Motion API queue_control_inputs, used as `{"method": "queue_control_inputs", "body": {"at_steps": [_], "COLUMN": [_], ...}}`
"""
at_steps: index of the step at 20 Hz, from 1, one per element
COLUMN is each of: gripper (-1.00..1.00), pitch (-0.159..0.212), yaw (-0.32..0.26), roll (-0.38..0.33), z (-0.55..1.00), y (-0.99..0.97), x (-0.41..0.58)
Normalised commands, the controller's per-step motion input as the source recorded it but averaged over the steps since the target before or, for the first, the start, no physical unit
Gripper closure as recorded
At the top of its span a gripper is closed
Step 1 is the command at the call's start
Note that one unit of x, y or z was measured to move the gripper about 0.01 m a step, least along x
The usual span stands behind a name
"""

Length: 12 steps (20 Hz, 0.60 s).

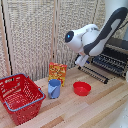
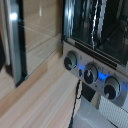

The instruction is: Kindly position your hand close to the oven tray's handle. Softly yet firmly grasp the handle using your hand. Slowly and with caution, draw the tray out until it is fully stretched out.

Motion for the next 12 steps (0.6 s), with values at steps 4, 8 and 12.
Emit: {"method": "queue_control_inputs", "body": {"at_steps": [4,8,12], "gripper": [-1.0,-1.0,-1.0], "pitch": [-0.04,-0.049,-0.04], "yaw": [0.009,0.0,-0.009], "roll": [-0.056,-0.044,-0.042], "z": [-0.12,-0.07,-0.09], "y": [-0.92,-0.9,-0.9], "x": [0.0,0.001,0.0]}}
